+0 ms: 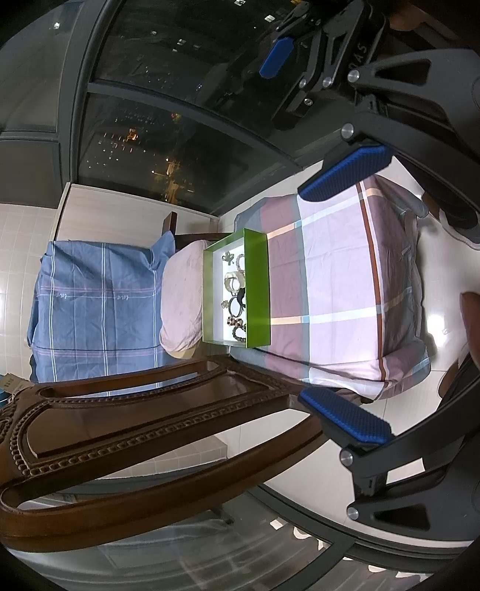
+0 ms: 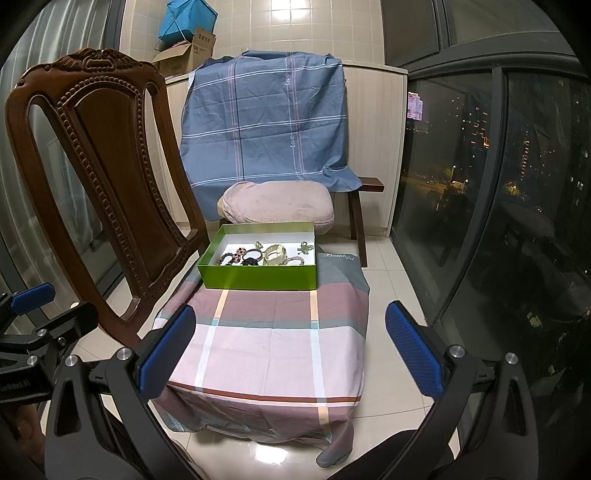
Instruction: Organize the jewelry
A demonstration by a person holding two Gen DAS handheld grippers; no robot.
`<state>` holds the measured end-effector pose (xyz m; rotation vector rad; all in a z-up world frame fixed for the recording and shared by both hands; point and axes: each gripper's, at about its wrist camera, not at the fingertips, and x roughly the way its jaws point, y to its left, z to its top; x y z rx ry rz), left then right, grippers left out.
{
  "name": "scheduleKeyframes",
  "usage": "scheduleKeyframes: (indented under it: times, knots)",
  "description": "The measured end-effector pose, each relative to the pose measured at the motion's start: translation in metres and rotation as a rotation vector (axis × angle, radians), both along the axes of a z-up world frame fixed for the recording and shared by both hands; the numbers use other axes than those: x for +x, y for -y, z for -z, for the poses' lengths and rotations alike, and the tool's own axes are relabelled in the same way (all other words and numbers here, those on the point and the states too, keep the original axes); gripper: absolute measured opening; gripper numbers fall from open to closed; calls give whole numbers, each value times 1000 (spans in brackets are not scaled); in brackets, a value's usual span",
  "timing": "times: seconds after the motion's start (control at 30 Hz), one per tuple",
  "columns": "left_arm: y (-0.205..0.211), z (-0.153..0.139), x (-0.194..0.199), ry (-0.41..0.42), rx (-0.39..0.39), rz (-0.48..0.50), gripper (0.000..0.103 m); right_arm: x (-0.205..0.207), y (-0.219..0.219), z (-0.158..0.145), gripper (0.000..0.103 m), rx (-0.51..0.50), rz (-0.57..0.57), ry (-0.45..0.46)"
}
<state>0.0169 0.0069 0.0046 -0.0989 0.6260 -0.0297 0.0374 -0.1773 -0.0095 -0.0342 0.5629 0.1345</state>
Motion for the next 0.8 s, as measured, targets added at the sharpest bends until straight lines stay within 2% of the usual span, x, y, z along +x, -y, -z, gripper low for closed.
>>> scheduleKeyframes:
  times: [0.8]
  knots:
    - [1,2,0,-2,0,6,99,0,0,2,100,0,-3,1]
